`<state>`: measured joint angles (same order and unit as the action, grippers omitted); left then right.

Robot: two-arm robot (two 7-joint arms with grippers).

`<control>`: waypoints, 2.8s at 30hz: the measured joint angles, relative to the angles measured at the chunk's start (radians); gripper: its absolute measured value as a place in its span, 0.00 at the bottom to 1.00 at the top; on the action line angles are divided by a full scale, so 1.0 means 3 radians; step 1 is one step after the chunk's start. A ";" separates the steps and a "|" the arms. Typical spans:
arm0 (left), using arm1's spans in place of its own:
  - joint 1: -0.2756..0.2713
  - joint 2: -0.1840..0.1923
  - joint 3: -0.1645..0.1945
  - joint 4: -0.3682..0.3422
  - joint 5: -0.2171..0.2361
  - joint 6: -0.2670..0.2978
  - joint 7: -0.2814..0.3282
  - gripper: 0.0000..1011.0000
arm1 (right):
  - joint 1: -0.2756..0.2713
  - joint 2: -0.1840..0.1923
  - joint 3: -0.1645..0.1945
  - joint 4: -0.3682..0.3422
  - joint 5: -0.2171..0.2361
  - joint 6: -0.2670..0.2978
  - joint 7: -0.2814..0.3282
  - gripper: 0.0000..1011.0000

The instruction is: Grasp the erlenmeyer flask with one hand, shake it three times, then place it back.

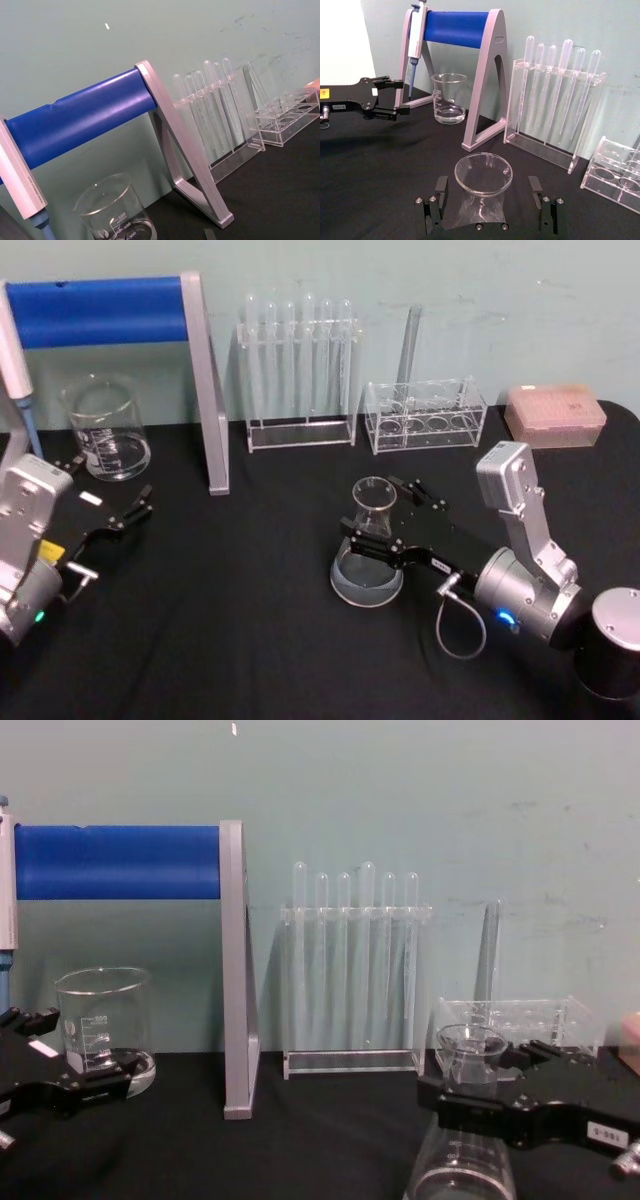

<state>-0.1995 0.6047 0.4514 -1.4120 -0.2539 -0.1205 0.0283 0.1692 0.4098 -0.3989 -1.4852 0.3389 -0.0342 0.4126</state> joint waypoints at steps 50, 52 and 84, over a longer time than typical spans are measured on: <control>0.0000 0.0000 0.0000 0.0000 0.0000 0.0000 0.0000 0.99 | 0.0010 -0.0078 0.0043 0.0023 -0.0054 0.0015 0.0038 0.47; 0.0000 0.0000 0.0000 0.0000 0.0000 0.0000 0.0000 0.99 | 0.0011 -0.0078 0.0043 0.0023 -0.0054 0.0015 0.0038 0.45; 0.0000 0.0000 0.0000 0.0000 0.0000 0.0000 0.0000 0.99 | -0.0164 0.0096 0.0339 -0.0748 0.0067 0.0201 -0.0077 0.45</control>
<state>-0.1995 0.6047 0.4514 -1.4119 -0.2539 -0.1205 0.0283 0.1200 0.4386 -0.2973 -1.7095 0.3591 0.0260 0.3896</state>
